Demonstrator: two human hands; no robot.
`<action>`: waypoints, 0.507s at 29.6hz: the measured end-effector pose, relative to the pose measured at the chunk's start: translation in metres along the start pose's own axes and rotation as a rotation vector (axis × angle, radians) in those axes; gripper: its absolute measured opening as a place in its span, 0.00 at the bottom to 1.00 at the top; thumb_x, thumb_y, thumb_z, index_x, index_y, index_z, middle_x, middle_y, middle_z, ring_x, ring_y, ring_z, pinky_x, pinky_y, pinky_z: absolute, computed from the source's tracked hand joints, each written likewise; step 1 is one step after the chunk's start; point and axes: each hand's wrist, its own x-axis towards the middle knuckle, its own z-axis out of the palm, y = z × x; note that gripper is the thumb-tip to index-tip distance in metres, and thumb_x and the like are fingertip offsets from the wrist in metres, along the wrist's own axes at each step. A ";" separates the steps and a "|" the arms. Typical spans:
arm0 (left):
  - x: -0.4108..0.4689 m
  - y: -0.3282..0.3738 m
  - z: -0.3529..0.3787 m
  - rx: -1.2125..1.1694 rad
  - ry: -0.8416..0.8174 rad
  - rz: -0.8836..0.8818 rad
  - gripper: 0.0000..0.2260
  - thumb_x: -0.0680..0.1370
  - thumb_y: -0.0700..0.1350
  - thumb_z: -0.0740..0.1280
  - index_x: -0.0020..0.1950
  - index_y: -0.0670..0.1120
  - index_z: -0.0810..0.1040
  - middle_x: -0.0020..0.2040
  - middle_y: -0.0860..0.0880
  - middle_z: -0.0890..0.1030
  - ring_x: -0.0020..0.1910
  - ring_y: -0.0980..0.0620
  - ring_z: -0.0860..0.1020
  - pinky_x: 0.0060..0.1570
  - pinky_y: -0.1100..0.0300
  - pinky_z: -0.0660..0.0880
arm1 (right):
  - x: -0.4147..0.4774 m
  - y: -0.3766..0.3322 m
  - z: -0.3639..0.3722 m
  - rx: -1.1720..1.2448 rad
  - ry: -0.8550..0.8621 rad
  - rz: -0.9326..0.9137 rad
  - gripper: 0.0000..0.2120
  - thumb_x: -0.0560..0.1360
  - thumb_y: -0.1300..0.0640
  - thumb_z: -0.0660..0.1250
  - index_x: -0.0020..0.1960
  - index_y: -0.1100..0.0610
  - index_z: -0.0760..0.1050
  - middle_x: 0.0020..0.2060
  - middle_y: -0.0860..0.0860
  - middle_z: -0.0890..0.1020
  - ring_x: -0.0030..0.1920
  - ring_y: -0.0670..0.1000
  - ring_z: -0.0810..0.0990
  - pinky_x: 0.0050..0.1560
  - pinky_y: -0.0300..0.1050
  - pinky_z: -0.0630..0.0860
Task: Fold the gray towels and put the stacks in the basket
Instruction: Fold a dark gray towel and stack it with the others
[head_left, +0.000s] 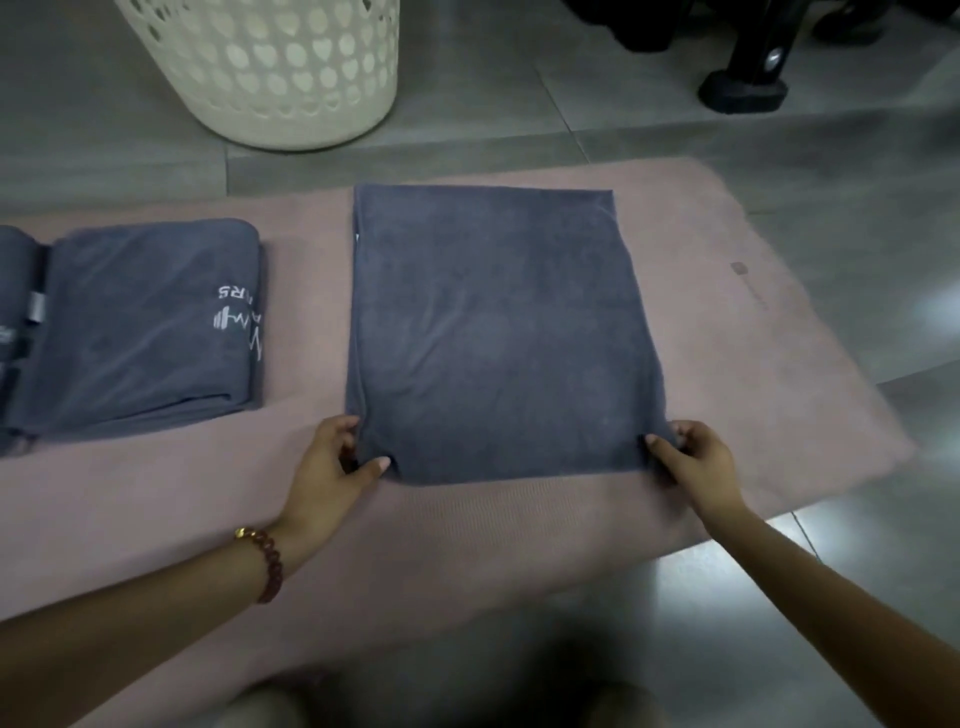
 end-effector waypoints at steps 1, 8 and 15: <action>-0.001 0.001 -0.002 -0.002 0.003 0.015 0.16 0.70 0.32 0.72 0.51 0.46 0.72 0.39 0.48 0.75 0.41 0.46 0.75 0.47 0.56 0.74 | 0.000 0.000 -0.003 0.064 -0.007 -0.022 0.05 0.73 0.61 0.70 0.41 0.58 0.73 0.32 0.50 0.79 0.31 0.44 0.75 0.37 0.42 0.72; -0.012 0.025 -0.020 -0.009 0.005 0.311 0.19 0.77 0.31 0.62 0.51 0.56 0.67 0.43 0.56 0.72 0.41 0.61 0.73 0.47 0.68 0.70 | 0.004 -0.023 -0.033 0.346 -0.074 -0.109 0.11 0.78 0.64 0.62 0.39 0.54 0.67 0.23 0.42 0.72 0.25 0.40 0.69 0.26 0.31 0.65; -0.016 0.021 -0.025 0.330 0.064 0.331 0.13 0.78 0.31 0.59 0.54 0.48 0.72 0.52 0.42 0.73 0.48 0.52 0.70 0.50 0.65 0.63 | 0.004 -0.028 -0.037 0.367 0.011 -0.035 0.08 0.79 0.63 0.61 0.42 0.54 0.67 0.27 0.54 0.67 0.18 0.42 0.65 0.19 0.34 0.62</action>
